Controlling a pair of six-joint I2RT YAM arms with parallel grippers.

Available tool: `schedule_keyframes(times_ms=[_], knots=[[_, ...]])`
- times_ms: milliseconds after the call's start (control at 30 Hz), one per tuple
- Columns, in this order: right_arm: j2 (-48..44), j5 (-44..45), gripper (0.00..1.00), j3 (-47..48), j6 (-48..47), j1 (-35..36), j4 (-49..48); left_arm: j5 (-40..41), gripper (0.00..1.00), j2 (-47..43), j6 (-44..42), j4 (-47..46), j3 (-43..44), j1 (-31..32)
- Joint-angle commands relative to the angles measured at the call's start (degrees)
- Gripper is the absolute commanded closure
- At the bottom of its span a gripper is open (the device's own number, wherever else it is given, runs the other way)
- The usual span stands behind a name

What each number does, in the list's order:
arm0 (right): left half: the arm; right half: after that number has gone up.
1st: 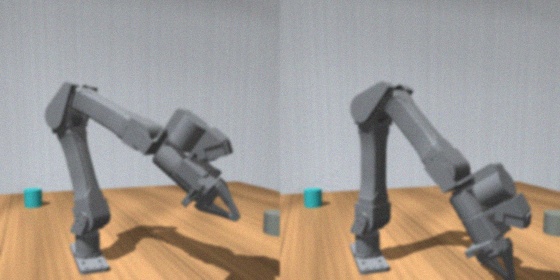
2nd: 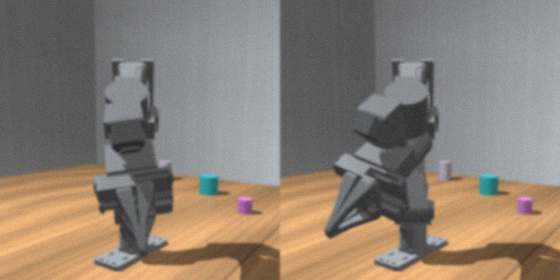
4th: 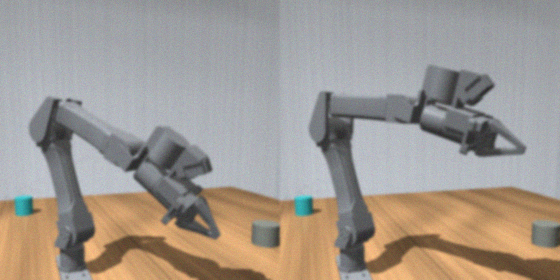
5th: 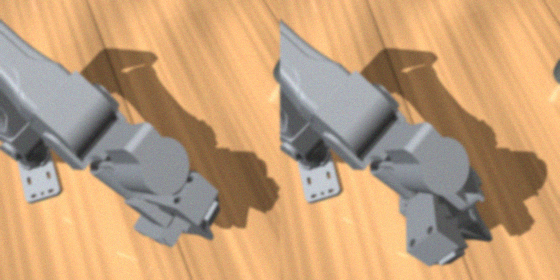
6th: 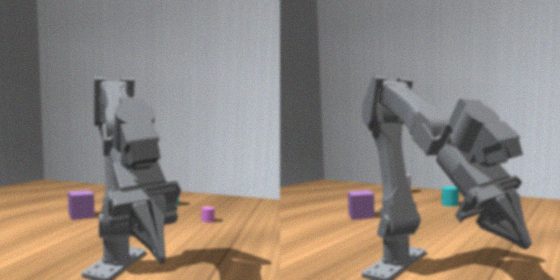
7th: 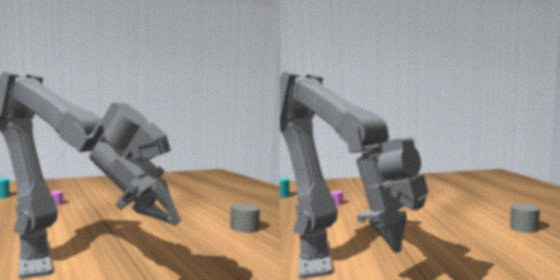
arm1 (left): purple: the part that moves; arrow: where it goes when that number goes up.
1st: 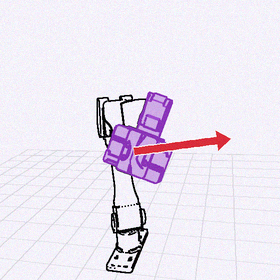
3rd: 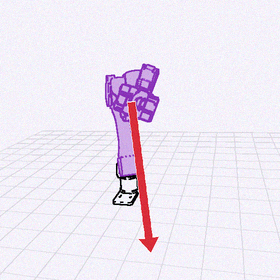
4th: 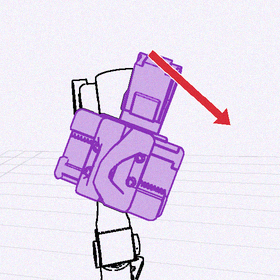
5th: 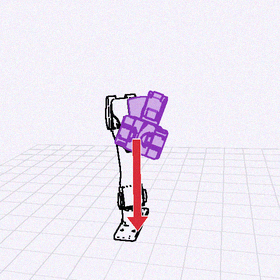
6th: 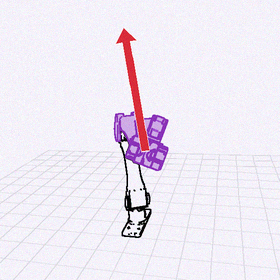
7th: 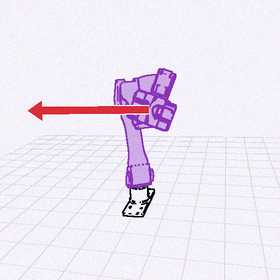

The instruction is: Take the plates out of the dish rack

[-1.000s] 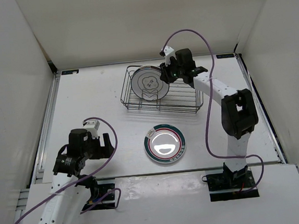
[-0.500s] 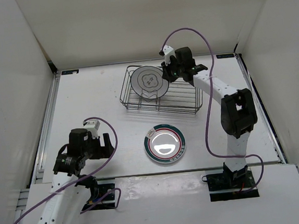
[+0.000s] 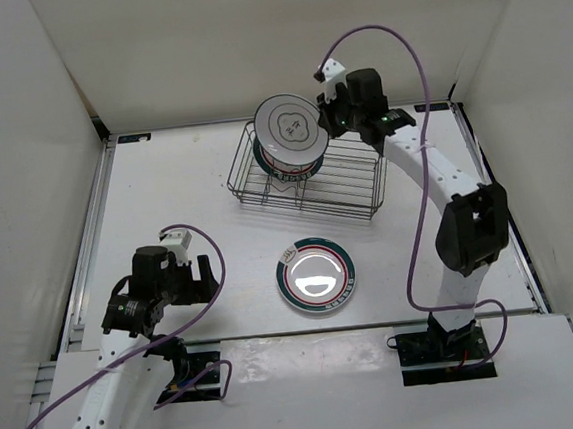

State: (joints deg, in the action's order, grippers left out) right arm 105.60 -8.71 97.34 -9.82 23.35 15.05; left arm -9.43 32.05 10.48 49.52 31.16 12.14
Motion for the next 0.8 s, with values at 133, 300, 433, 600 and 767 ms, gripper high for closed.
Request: schedule_keyframes(times_ms=[133, 300, 433, 600, 767], knots=[[-11.28, 8.27, 1.00, 1.90, 3.67, -0.24, -0.11, 0.29, 0.00, -0.85, -0.20, 0.05, 0.13, 0.16], [-17.70, 14.15, 1.00, -1.71, 5.08, -0.33, 0.94, 0.03, 0.00, -1.20, -0.20, -0.21, 0.13, 0.16], [-22.10, 20.03, 1.00, -6.09, 8.32, -0.59, 4.19, 0.11, 0.00, -1.82, -0.20, -0.03, 0.13, 0.08], [-34.04, 24.79, 1.00, -15.76, 15.61, -1.82, 8.24, 0.64, 0.00, -2.87, -0.02, -0.12, -0.04, 0.16], [-46.58, 29.44, 1.00, -27.37, 26.41, -4.10, 16.84, 0.47, 0.00, -3.49, 0.06, 0.14, 0.04, 0.08]])
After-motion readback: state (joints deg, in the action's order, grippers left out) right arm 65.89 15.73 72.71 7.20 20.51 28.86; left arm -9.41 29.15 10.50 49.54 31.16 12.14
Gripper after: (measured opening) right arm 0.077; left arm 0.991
